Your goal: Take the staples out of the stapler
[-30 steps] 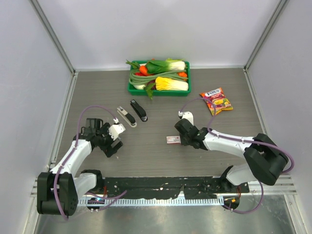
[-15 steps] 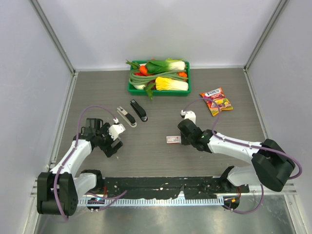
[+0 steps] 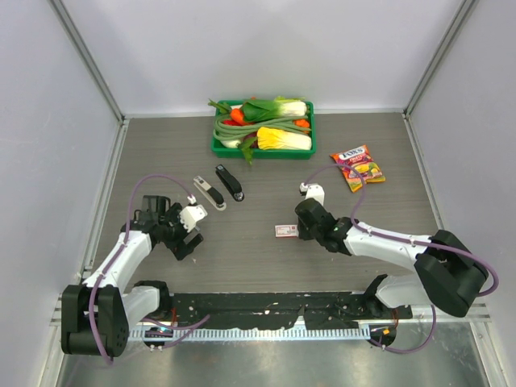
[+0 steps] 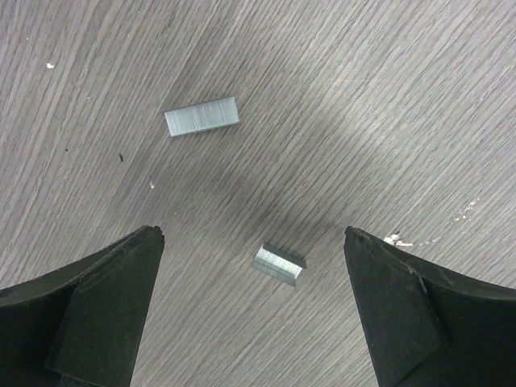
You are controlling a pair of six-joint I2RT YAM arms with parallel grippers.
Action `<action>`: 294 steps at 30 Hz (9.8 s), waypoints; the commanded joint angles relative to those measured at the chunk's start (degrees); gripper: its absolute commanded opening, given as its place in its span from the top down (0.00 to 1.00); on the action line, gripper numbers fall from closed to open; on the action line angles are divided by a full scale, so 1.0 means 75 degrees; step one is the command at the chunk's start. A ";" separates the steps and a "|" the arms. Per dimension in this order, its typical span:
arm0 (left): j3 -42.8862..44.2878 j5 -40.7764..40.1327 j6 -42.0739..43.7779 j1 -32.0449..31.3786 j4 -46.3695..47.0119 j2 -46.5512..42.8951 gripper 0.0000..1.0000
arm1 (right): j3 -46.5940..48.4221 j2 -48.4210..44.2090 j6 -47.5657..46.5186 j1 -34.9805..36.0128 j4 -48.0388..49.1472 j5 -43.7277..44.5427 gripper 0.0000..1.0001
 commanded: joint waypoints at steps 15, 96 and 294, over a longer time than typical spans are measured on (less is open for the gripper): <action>0.0153 0.0029 -0.0142 -0.0033 0.0055 -0.0067 0.00 | -0.0368 -0.0054 0.0075 -0.0036 0.0740 0.0232 0.87; 0.0095 -0.0018 -0.0060 -0.0033 -0.0050 -0.0149 0.00 | 0.0476 -0.0254 0.0180 -0.0036 -0.0361 0.0606 0.68; 0.0142 -0.0159 0.0115 -0.0033 -0.0214 0.0062 0.00 | -0.0578 0.0086 0.0415 -0.0048 0.1104 0.0794 0.81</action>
